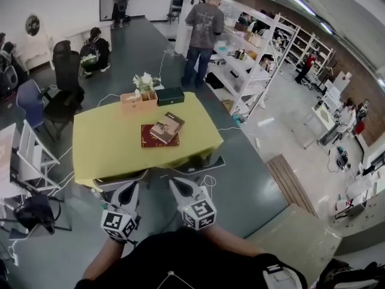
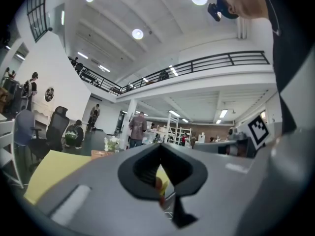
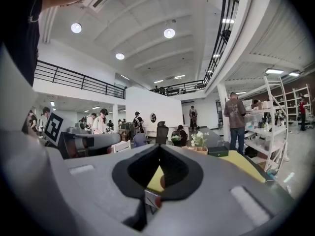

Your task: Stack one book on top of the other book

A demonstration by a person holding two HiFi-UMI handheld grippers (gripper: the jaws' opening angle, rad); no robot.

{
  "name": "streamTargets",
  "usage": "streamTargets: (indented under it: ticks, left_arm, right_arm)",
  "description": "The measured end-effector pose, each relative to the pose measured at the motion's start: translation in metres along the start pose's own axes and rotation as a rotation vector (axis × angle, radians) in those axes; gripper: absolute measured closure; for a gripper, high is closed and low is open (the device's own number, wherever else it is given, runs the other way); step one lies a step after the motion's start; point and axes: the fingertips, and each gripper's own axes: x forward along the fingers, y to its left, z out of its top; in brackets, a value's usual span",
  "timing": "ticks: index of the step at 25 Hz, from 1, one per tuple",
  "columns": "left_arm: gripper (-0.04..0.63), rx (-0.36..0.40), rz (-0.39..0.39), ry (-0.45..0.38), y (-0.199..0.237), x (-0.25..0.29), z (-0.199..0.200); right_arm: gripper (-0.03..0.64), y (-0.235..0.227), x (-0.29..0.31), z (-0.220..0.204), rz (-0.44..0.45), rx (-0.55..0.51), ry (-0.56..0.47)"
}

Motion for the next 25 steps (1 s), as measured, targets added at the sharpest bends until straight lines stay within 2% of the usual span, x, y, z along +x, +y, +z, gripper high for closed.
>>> streamTargets:
  ticks: [9,15,20,25]
  left_arm:
    - [0.589,-0.022,0.018,-0.011,0.017,-0.03,-0.001]
    - [0.589,-0.033,0.031,-0.019,0.02,-0.036,0.002]
    - [0.589,-0.023,0.044,-0.026,0.03,-0.034,-0.001]
    - [0.589,-0.028,0.094,-0.02,0.052,-0.032,-0.003]
  right_arm:
    - [0.614,0.033,0.01,-0.003,0.015,-0.024,0.013]
    - [0.614,0.045,0.012,0.005,0.058,-0.034,-0.002]
    - [0.614,0.033,0.024,-0.009,0.049,0.037,0.026]
    - [0.614,0.016,0.047,-0.014,0.041,0.12,0.032]
